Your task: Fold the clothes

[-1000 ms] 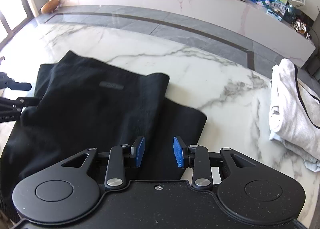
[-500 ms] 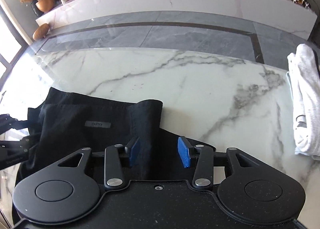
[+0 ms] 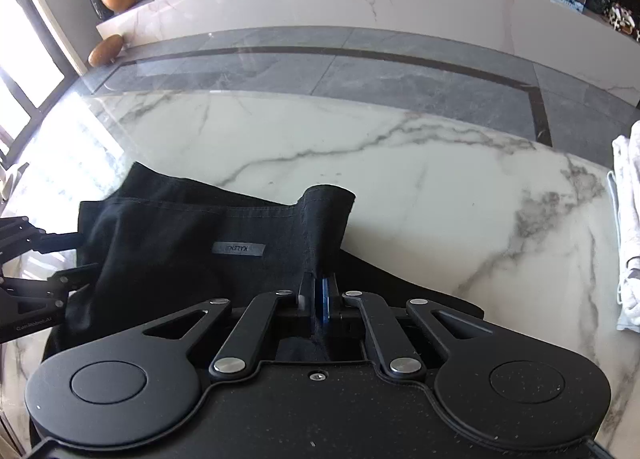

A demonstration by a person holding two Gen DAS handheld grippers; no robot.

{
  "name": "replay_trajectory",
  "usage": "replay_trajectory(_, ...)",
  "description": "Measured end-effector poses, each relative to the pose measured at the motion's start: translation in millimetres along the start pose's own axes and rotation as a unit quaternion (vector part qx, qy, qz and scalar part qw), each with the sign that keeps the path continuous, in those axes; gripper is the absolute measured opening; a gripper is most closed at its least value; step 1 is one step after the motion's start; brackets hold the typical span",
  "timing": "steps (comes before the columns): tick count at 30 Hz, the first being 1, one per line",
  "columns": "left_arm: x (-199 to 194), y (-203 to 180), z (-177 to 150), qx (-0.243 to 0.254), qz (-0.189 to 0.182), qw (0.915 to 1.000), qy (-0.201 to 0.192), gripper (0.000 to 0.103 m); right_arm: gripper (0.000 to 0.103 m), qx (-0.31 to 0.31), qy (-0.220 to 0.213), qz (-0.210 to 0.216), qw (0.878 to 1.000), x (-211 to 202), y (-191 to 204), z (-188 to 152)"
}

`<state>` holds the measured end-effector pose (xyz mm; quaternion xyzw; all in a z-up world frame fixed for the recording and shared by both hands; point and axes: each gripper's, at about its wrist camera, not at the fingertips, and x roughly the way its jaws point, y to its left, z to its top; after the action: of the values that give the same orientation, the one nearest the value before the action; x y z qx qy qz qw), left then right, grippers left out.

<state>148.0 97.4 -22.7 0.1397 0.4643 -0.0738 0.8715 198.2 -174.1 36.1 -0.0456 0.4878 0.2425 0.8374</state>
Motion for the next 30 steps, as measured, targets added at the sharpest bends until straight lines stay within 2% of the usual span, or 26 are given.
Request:
replay_trajectory(5, -16.3, -5.8, -10.2, 0.002, -0.013, 0.9999, 0.002, 0.04, 0.001, 0.005, -0.015, -0.022, 1.0, -40.6, 2.5, -2.4)
replay_trajectory(9, -20.6, -16.0, -17.7, 0.013, -0.025, 0.9996, 0.008, 0.04, 0.001, 0.041, -0.014, -0.052, 0.998, -64.3, -12.4, -12.9)
replay_trajectory(15, -20.2, -35.9, -26.8, 0.036, -0.042, 0.9983, 0.016, 0.04, 0.001, 0.072, 0.024, -0.102, 0.992, -49.1, -40.4, -36.2)
replay_trajectory(19, -17.2, -40.0, -29.5, 0.042, -0.047, 0.9977, 0.023, 0.04, 0.001, 0.074, 0.038, -0.117, 0.99, -25.2, -56.3, -51.1)
replay_trajectory(22, -16.0, -40.0, -31.7, 0.042, -0.053, 0.9974, 0.026, 0.04, 0.001, 0.106, 0.048, -0.096, 0.989, -13.6, -67.7, -59.4)
replay_trajectory(25, -16.2, -39.4, -32.6, 0.044, -0.057, 0.9971, 0.022, 0.04, 0.002, 0.122, 0.039, -0.061, 0.99, -20.2, -68.7, -62.9)
replay_trajectory(30, -17.9, -42.1, -32.1, 0.045, -0.061, 0.997, 0.019, 0.04, 0.011, 0.109, 0.048, -0.013, 0.993, -36.7, -47.7, -74.6)
